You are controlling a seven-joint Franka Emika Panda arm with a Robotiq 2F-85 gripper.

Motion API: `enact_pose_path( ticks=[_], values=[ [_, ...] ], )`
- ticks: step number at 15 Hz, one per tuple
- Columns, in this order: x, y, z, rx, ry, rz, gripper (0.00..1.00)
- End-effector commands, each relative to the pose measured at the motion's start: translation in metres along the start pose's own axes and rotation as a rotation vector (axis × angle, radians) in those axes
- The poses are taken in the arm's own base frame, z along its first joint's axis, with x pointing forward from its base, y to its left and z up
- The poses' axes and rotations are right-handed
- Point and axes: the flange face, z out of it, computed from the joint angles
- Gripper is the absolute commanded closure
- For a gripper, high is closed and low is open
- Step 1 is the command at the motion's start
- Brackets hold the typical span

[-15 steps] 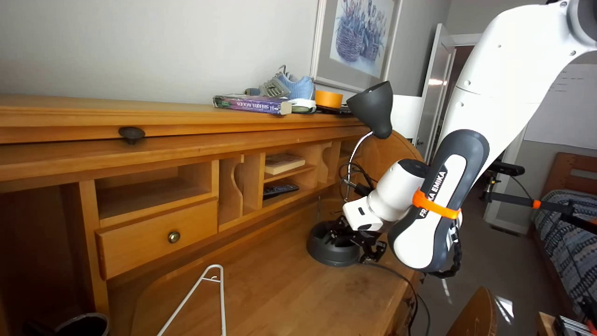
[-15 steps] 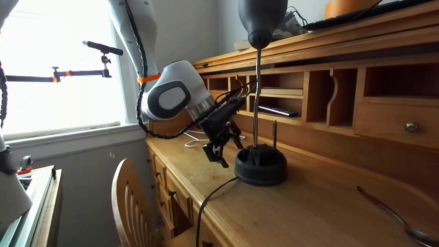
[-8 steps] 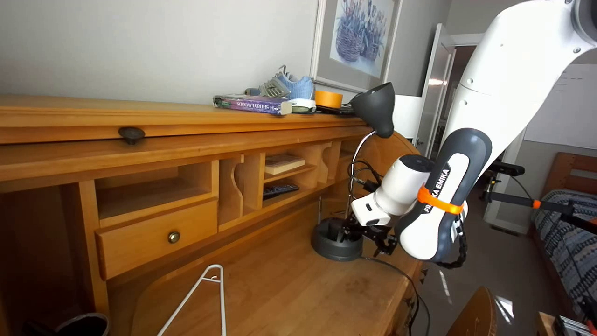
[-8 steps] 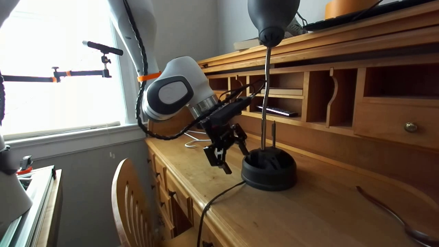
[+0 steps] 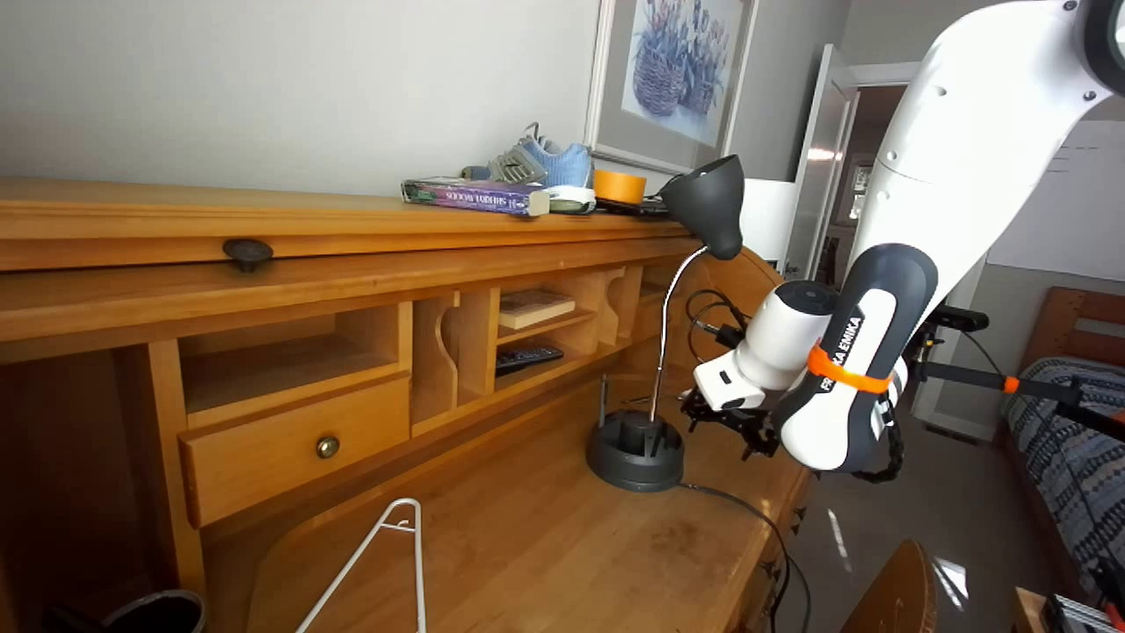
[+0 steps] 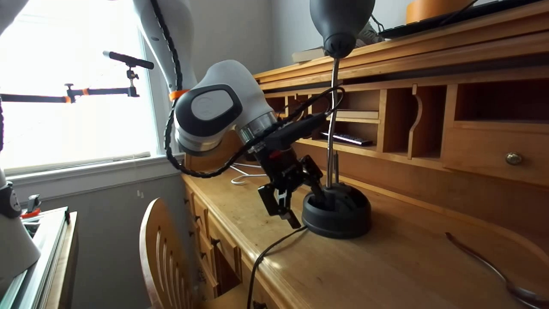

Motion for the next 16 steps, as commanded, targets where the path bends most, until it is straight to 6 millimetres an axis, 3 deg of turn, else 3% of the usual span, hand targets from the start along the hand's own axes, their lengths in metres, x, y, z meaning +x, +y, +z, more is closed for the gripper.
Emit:
enact_pose_path(
  ticks=[1, 7, 16],
  values=[
    [-0.004, -0.009, -0.008, 0.023, -0.009, -0.02, 0.0],
    [0.033, -0.017, -0.028, -0.017, 0.062, -0.164, 0.0],
    [0.081, 0.017, -0.041, -0.214, 0.124, -0.319, 0.0]
  ],
)
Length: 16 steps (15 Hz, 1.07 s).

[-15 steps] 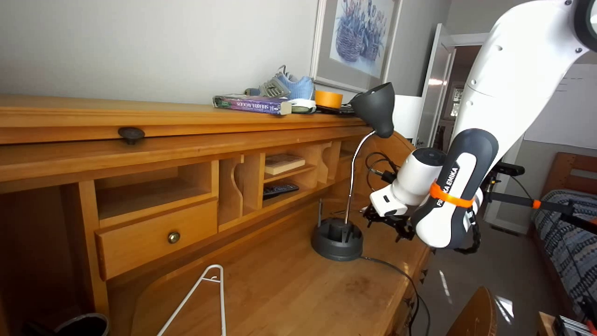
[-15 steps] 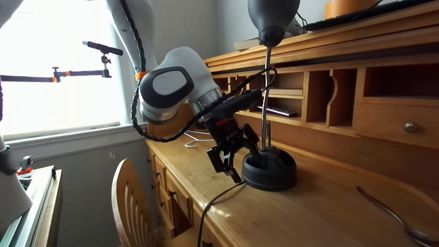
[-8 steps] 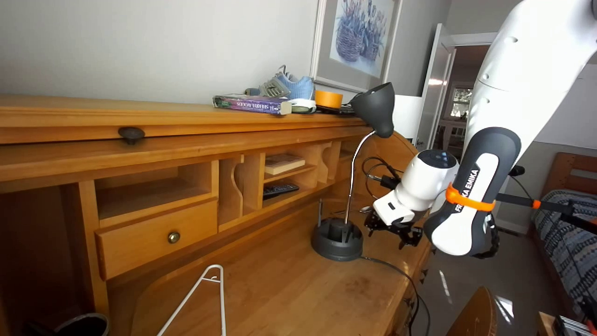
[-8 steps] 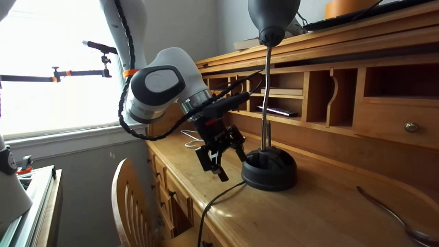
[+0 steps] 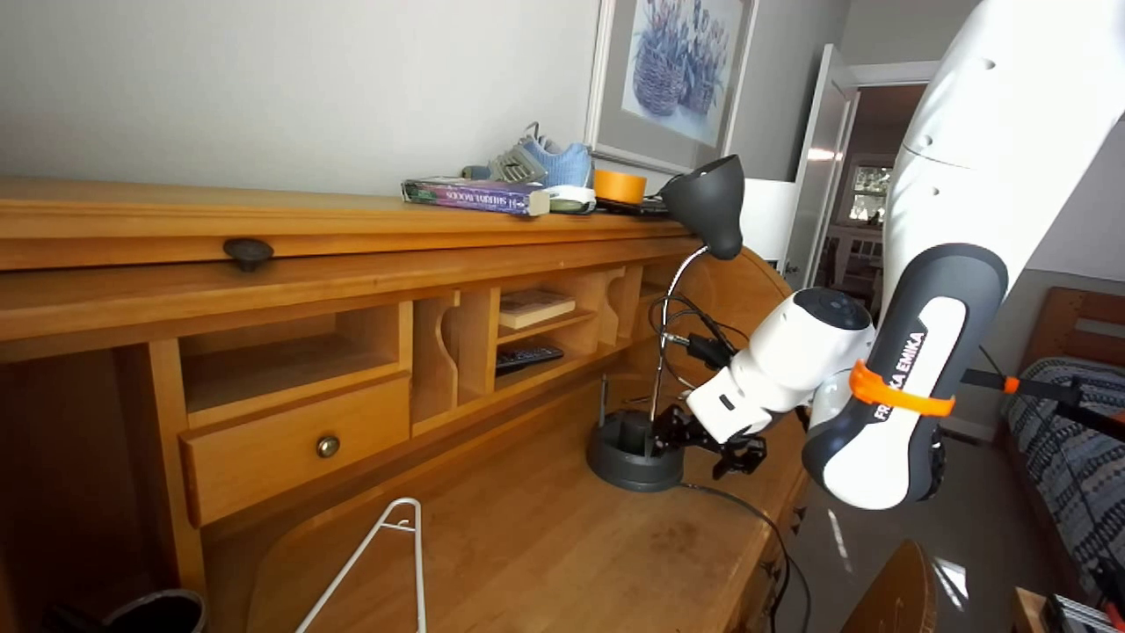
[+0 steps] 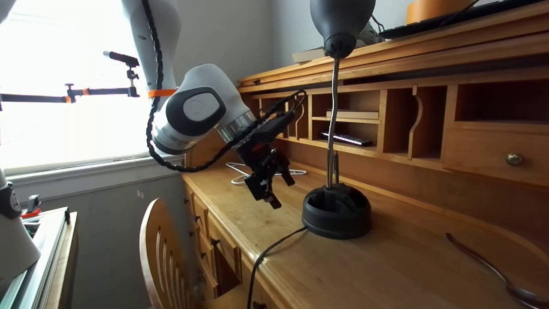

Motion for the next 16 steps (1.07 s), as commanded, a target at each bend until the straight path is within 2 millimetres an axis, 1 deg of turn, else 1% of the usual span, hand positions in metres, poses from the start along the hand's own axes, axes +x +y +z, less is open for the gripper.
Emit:
enact_pose_path(
  ticks=[1, 4, 6, 12, 16],
  values=[
    [0.004, 0.012, 0.002, -0.064, 0.03, -0.044, 0.0],
    [0.003, 0.023, 0.008, -0.101, 0.04, -0.057, 0.0],
    [-0.004, 0.028, 0.013, -0.107, 0.038, -0.053, 0.0],
    [-0.032, 0.032, 0.032, -0.094, 0.021, -0.023, 0.0],
    [-0.041, 0.032, 0.049, -0.029, 0.049, -0.02, 0.0]
  ],
)
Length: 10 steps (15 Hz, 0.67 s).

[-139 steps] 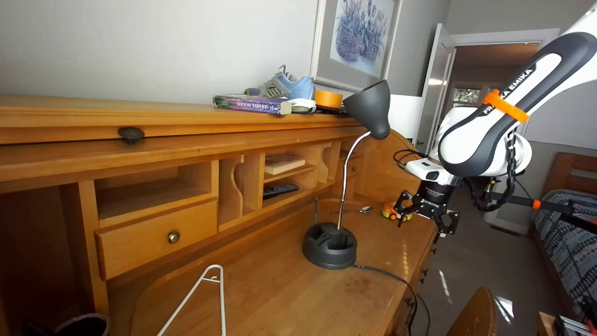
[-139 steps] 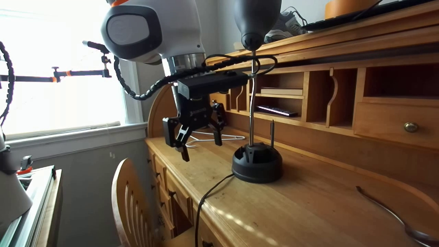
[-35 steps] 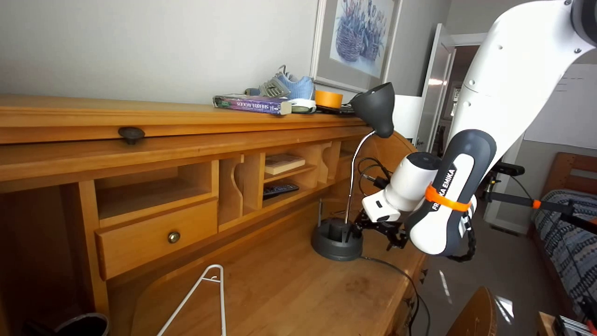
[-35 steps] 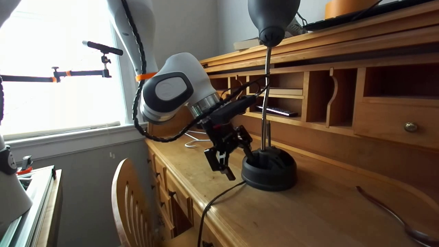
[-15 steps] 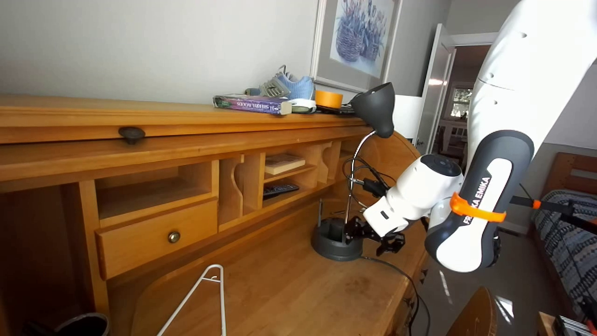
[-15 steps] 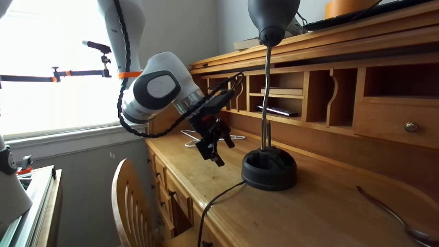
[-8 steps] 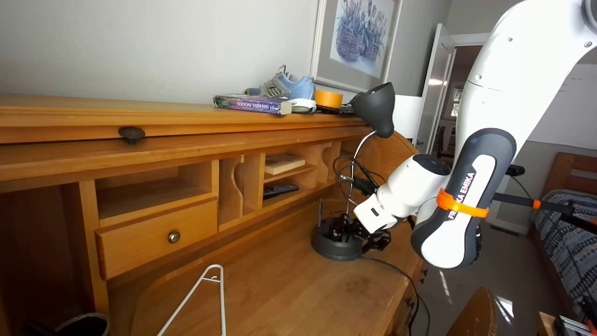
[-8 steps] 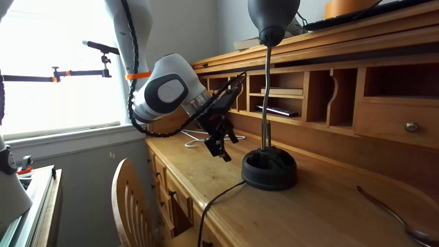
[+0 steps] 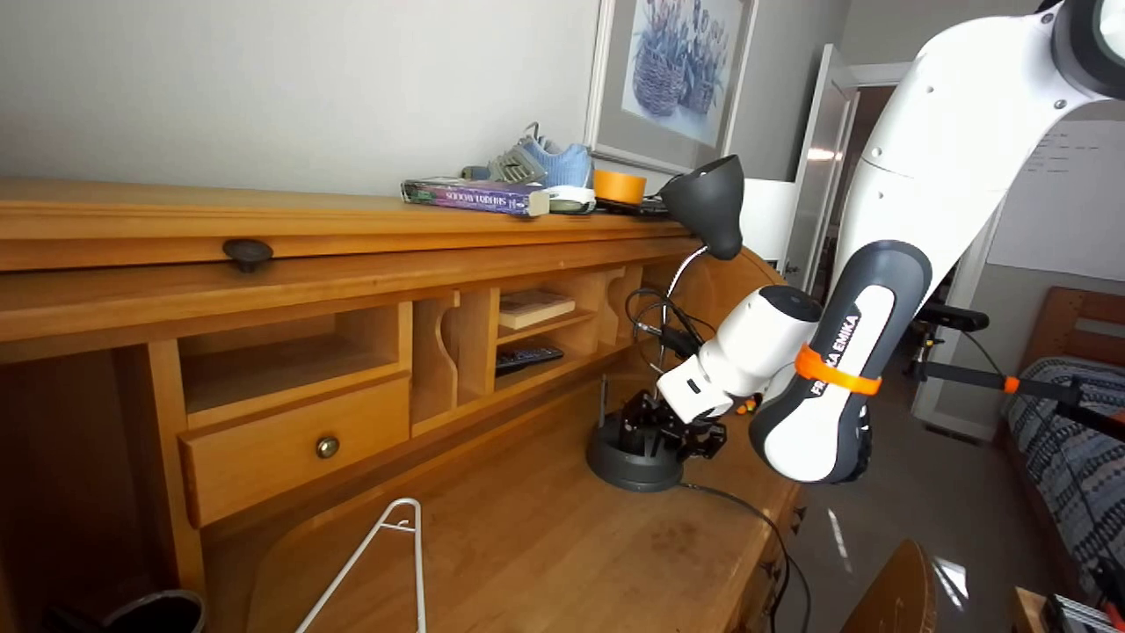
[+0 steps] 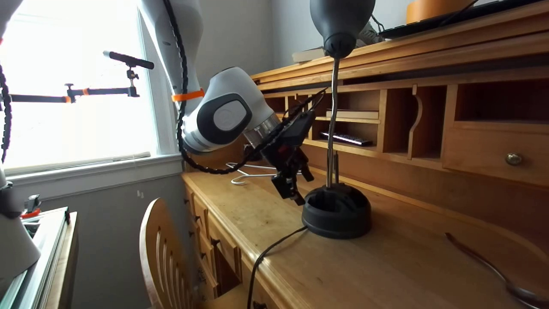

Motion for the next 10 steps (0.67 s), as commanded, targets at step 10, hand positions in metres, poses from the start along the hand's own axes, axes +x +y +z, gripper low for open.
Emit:
enact_pose_path(
  ticks=[10],
  values=[
    [-0.034, -0.014, 0.028, 0.198, 0.02, -0.074, 0.0]
  ],
)
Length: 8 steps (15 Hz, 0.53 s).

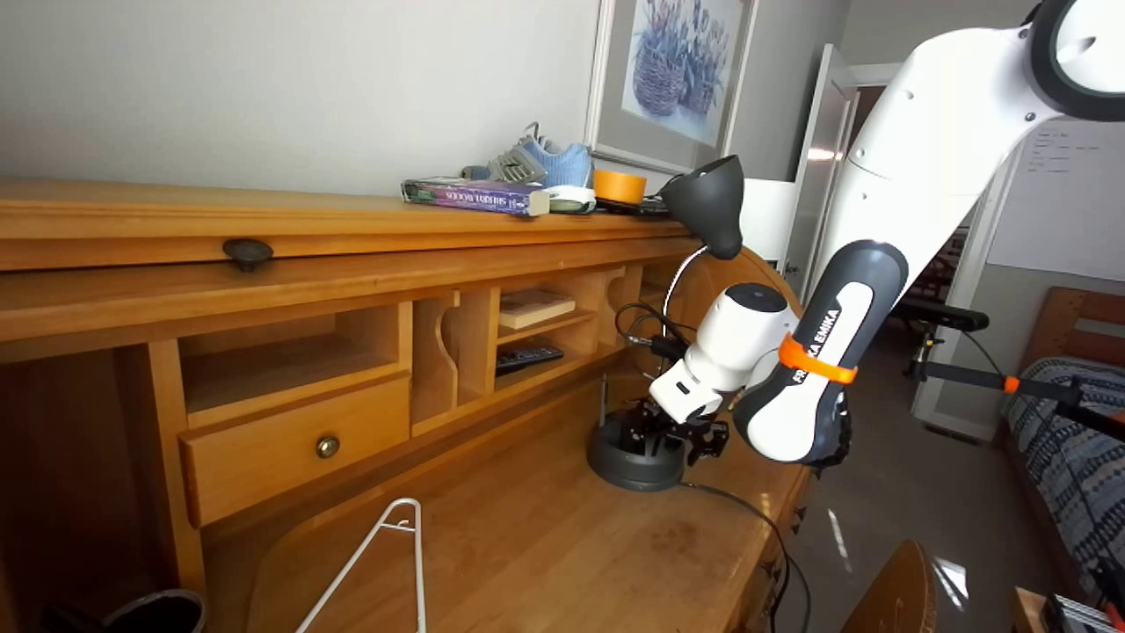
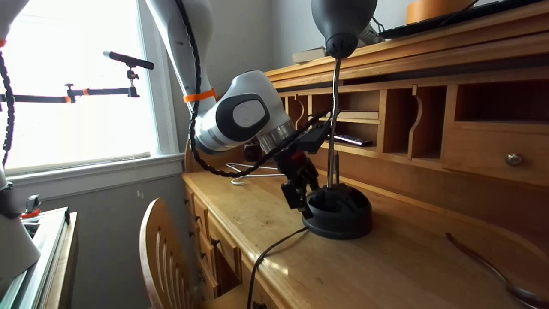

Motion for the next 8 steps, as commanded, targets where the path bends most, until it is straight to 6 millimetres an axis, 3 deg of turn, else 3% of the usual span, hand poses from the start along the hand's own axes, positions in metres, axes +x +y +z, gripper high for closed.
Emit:
enact_pose_path(
  ticks=[1, 8],
  values=[
    [-0.013, -0.013, 0.001, 0.052, -0.034, -0.046, 0.0],
    [-0.025, -0.055, -0.005, 0.154, -0.106, -0.104, 0.0]
  ],
)
